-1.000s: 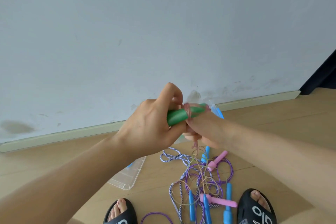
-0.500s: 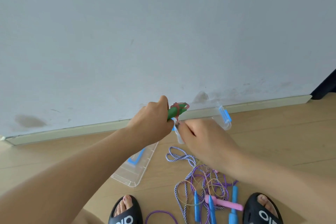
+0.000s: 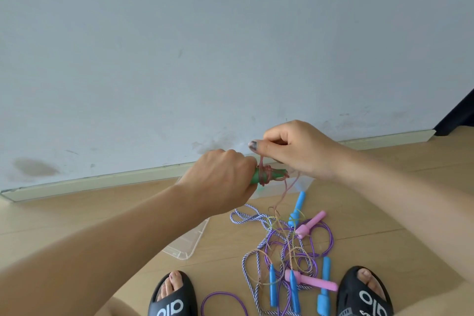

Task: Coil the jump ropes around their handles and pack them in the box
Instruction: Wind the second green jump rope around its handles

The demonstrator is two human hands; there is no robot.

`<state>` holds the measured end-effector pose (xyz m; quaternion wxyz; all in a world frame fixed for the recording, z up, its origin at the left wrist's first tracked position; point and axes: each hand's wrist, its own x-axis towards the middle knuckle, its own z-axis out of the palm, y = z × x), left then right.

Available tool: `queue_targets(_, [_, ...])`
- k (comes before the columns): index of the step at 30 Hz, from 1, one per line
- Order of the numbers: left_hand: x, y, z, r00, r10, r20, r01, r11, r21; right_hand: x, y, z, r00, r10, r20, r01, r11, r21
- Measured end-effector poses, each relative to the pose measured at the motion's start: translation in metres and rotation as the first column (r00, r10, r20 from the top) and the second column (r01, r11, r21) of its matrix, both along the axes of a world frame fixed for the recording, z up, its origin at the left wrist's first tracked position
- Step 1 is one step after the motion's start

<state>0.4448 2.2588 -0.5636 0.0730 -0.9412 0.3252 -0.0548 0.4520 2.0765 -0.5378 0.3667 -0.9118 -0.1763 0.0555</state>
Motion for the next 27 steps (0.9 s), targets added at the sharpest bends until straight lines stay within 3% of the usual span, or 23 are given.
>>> queue_targets(4, [-0.007,-0.001,0.001,1.0,0.005,-0.004,-0.005,0.998,-0.056,0.002,0.0,-0.002,0.983,0.035,-0.182,-0.017,0.995,0.101])
queue_targets(10, [-0.009,-0.003,0.004,0.999,-0.037,0.021,0.039,0.992,-0.121,0.004,-0.003,0.001,0.968,0.024,-0.251,0.035,0.973,0.228])
queue_targets(16, [-0.016,0.0,0.015,0.995,-0.101,0.003,0.097,0.94,-0.326,-0.007,0.006,-0.019,0.88,0.046,-0.473,0.137,0.929,0.345])
queue_targets(23, [0.004,0.01,0.018,0.974,0.15,-0.17,-0.215,0.85,-0.481,-0.029,0.039,-0.036,0.758,-0.111,-0.643,0.328,0.916,0.229])
queue_targets(25, [0.012,0.014,0.015,0.951,0.239,-0.199,-0.303,0.854,-0.424,-0.037,0.042,-0.035,0.748,-0.154,-0.645,0.372,0.903,0.216])
queue_targets(27, [0.016,0.016,0.011,0.94,0.275,-0.203,-0.33,0.886,-0.326,-0.042,0.043,-0.028,0.811,-0.215,-0.544,0.369,0.91,0.191])
